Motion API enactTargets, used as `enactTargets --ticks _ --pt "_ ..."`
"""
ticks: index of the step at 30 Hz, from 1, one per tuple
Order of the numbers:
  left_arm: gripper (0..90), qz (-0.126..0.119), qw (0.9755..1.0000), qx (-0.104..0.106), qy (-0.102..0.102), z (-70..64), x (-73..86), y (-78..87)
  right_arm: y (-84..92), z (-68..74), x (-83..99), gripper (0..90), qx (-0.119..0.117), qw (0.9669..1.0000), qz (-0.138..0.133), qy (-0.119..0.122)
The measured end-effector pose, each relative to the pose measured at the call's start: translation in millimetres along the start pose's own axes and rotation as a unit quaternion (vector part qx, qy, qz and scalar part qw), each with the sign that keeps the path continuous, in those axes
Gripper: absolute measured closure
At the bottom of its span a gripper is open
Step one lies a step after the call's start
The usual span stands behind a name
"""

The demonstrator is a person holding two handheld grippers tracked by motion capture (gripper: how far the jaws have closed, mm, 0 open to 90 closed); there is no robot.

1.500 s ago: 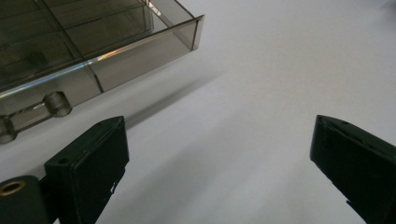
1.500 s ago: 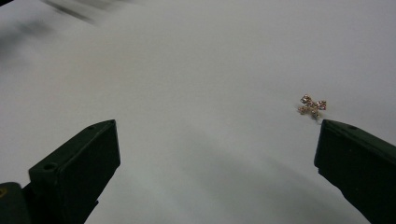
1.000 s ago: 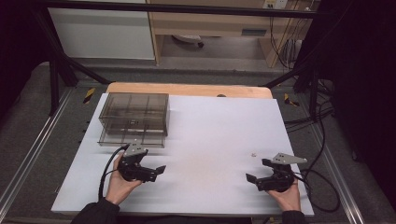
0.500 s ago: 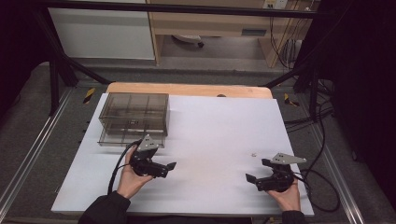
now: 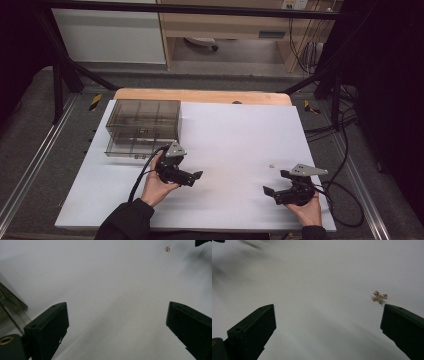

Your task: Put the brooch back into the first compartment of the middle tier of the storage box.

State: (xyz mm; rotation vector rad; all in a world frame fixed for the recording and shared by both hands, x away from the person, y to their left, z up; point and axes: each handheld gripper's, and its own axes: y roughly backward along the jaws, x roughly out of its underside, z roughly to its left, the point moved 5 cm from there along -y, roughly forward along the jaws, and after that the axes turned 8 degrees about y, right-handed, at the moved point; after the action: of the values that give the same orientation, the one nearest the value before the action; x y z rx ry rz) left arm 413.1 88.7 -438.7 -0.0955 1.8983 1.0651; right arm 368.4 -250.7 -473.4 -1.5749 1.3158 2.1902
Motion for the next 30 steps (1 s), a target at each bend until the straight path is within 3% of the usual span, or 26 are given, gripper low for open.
enactTargets --ticks 21,30 --pt "4.2 0.010 0.9996 0.020 -0.014 -29.2 -27.9 -45.8 0.0 -0.3 0.2 0.6 0.001 1.0000 0.002 0.003" --pt "4.2 0.015 0.9990 0.031 -0.030 -48.8 -45.8 -66.5 0.4 0.0 0.3 0.6 0.001 1.0000 0.002 0.002"
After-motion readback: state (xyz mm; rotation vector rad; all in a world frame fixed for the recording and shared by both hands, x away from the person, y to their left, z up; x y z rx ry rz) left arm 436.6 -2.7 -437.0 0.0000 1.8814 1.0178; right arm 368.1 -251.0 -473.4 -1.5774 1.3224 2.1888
